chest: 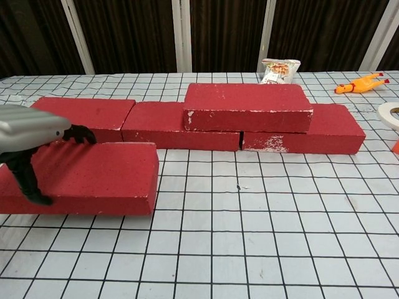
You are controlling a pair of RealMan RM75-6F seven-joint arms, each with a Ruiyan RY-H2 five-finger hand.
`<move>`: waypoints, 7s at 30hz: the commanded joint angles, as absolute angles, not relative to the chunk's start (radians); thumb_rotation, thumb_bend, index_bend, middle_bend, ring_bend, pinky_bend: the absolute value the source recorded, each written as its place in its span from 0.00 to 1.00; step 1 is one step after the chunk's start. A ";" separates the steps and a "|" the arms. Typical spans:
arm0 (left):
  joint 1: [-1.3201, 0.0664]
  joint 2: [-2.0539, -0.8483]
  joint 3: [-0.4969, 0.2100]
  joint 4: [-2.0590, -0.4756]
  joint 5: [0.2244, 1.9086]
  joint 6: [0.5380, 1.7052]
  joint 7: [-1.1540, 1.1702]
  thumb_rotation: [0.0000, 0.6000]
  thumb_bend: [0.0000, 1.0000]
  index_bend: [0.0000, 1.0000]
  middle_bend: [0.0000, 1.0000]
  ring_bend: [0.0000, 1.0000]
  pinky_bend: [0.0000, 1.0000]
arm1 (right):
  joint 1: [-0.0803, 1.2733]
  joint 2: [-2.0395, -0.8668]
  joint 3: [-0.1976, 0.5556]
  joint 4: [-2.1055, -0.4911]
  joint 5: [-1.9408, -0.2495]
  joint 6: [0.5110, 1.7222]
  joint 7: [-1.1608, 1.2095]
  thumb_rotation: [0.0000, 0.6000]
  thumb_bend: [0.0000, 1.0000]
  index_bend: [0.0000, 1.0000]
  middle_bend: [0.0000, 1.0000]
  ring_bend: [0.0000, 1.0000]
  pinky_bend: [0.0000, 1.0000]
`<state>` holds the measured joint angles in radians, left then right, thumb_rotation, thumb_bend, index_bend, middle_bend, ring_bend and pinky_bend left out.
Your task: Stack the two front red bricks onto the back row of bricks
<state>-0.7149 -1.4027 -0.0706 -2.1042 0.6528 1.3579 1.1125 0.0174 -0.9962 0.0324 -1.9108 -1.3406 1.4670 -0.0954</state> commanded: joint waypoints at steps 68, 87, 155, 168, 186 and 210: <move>-1.290 -1.290 -0.022 -1.406 0.280 0.663 0.691 1.00 0.00 0.24 0.24 0.17 0.22 | 0.063 -1.124 0.136 -1.889 -1.080 1.482 -0.360 1.00 0.18 0.02 0.00 0.00 0.00; -1.335 -1.317 0.024 -1.410 0.252 0.692 0.697 1.00 0.00 0.24 0.24 0.16 0.21 | 0.060 -1.120 0.139 -1.887 -1.082 1.484 -0.343 1.00 0.18 0.02 0.00 0.00 0.00; -1.365 -1.373 0.030 -1.397 0.179 0.741 0.734 1.00 0.00 0.14 0.08 0.02 0.13 | 0.063 -1.125 0.144 -1.889 -1.068 1.489 -0.346 1.00 0.18 0.02 0.00 0.00 0.00; -1.379 -1.379 0.027 -1.407 0.134 0.750 0.762 1.00 0.00 0.11 0.03 0.00 0.11 | 0.061 -1.125 0.146 -1.888 -1.068 1.493 -0.344 1.00 0.18 0.02 0.00 0.00 0.00; -1.207 -1.108 0.040 -1.682 0.387 0.826 0.603 1.00 0.00 0.03 0.00 0.00 0.09 | 0.065 -1.126 0.142 -1.888 -1.065 1.482 -0.352 1.00 0.18 0.02 0.00 0.00 0.00; -1.001 -1.133 0.096 -1.518 0.602 0.710 0.444 1.00 0.00 0.07 0.02 0.00 0.09 | 0.068 -1.130 0.140 -1.891 -1.062 1.482 -0.362 1.00 0.18 0.02 0.00 0.00 0.00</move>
